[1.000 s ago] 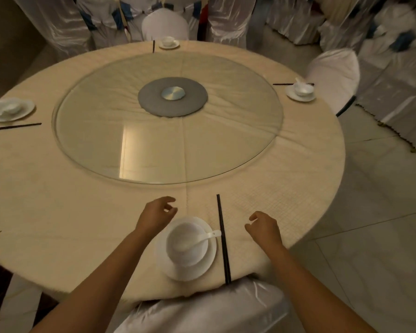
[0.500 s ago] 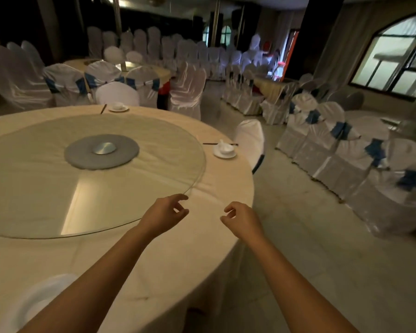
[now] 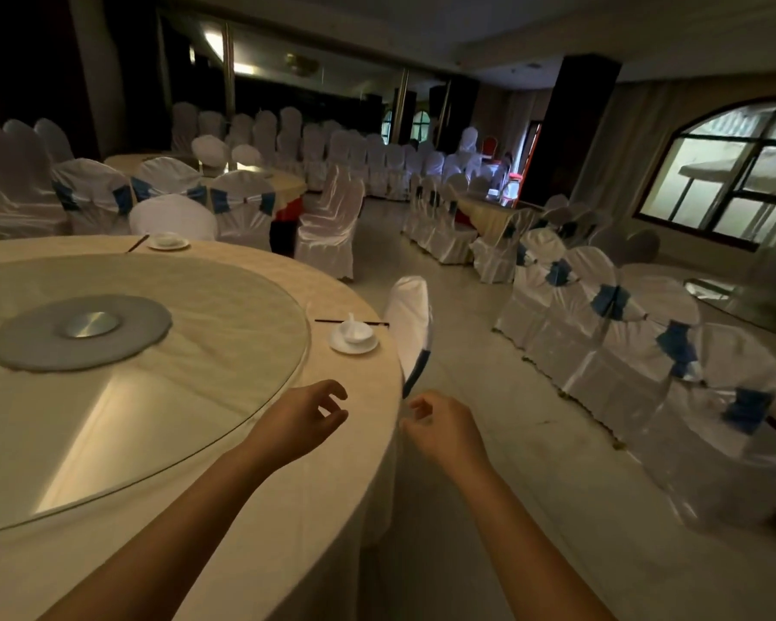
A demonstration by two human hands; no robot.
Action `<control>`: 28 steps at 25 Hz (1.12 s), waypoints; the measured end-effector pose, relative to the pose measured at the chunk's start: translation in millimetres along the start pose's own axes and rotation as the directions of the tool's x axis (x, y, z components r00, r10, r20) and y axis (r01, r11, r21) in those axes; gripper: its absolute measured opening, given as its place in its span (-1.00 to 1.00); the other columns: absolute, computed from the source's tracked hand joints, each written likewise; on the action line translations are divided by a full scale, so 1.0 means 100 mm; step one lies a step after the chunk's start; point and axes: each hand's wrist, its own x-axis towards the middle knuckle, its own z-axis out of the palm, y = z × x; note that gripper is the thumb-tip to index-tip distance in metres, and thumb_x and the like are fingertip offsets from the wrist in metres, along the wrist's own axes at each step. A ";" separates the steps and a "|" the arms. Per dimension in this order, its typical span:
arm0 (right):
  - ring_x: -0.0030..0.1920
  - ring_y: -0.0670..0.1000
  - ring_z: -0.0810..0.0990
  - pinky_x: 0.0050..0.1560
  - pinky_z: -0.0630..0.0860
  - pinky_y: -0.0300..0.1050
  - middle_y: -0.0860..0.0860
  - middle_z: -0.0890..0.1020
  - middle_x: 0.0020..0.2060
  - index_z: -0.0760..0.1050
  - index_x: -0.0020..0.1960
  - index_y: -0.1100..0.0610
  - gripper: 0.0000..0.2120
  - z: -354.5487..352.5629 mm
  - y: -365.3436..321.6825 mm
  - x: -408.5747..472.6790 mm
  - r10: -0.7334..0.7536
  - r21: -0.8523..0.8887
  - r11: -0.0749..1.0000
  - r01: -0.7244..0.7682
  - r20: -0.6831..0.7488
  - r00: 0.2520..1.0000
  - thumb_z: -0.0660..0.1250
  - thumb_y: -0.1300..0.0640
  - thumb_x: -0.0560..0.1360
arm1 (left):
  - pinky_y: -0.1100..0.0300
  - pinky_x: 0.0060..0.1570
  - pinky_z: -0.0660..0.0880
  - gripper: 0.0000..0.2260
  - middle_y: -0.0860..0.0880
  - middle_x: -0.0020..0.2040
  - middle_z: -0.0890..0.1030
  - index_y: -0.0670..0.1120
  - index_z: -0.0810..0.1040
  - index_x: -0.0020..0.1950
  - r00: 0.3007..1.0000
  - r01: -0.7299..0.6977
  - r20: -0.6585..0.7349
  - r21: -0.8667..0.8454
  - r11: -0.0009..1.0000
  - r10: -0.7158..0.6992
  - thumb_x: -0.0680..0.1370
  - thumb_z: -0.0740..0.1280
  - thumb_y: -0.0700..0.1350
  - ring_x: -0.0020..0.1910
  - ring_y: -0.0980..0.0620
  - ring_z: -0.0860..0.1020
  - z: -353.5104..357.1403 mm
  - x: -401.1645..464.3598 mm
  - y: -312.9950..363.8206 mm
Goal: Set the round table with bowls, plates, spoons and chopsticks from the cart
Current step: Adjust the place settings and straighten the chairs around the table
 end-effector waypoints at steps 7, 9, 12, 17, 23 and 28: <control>-0.06 -0.04 0.54 -0.06 0.52 -0.18 0.02 0.58 0.08 0.49 0.19 0.07 -0.69 -0.78 0.69 1.50 -0.010 0.019 1.000 0.010 -0.017 1.000 0.35 0.07 0.46 | 0.24 -0.10 0.47 -0.76 0.02 -0.04 0.63 0.02 0.50 0.17 1.000 -0.014 0.006 0.002 1.000 0.014 0.51 0.33 -0.03 -0.16 0.12 0.54 0.76 1.88 0.65; -0.06 -0.06 0.51 -0.06 0.49 -0.20 0.02 0.57 0.09 0.48 0.19 0.07 -0.71 -0.94 0.89 1.95 -0.018 0.016 1.000 0.018 -0.018 1.000 0.33 0.08 0.48 | 0.24 -0.06 0.49 -0.75 0.03 -0.04 0.63 0.03 0.50 0.19 1.000 -0.011 0.003 0.018 1.000 0.011 0.52 0.32 -0.02 -0.14 0.12 0.53 0.92 2.33 0.77; -0.03 -0.03 0.52 -0.01 0.50 -0.17 0.04 0.57 0.09 0.49 0.19 0.09 -0.70 -1.03 1.24 2.55 -0.019 0.036 0.999 0.019 0.000 1.000 0.34 0.10 0.47 | 0.23 -0.02 0.51 -0.72 0.03 0.00 0.64 0.04 0.47 0.23 1.000 0.009 0.012 0.065 0.998 -0.009 0.52 0.32 -0.02 -0.12 0.13 0.54 1.21 2.86 0.80; 0.00 -0.01 0.55 0.01 0.52 -0.15 0.05 0.57 0.10 0.48 0.23 0.09 -0.65 -0.87 1.85 3.70 -0.107 0.074 0.992 0.098 0.131 0.986 0.35 0.11 0.46 | 0.32 -0.05 0.48 -0.69 0.05 0.06 0.63 0.08 0.45 0.26 0.989 0.146 -0.032 0.136 0.980 -0.143 0.53 0.31 -0.01 -0.08 0.16 0.56 1.70 3.68 0.62; -0.11 -0.05 0.52 -0.14 0.42 -0.25 0.06 0.60 0.05 0.51 0.19 0.10 -0.68 -0.92 2.04 5.31 -0.341 0.176 0.937 0.300 0.285 0.896 0.36 0.14 0.44 | 0.19 0.03 0.51 -0.71 0.03 0.05 0.63 0.04 0.48 0.25 0.935 0.332 -0.165 0.089 0.939 -0.315 0.53 0.31 -0.06 -0.05 0.11 0.58 1.78 4.63 0.82; -0.10 -0.04 0.56 -0.09 0.49 -0.22 0.05 0.60 0.07 0.49 0.23 0.09 -0.64 -0.66 1.87 6.26 -0.513 0.292 0.855 0.429 0.346 0.786 0.37 0.14 0.45 | 0.08 0.05 0.53 -0.74 -0.03 0.00 0.66 -0.03 0.52 0.21 0.811 0.508 -0.331 -0.012 0.861 -0.483 0.53 0.32 -0.11 -0.04 0.02 0.60 1.67 4.98 0.72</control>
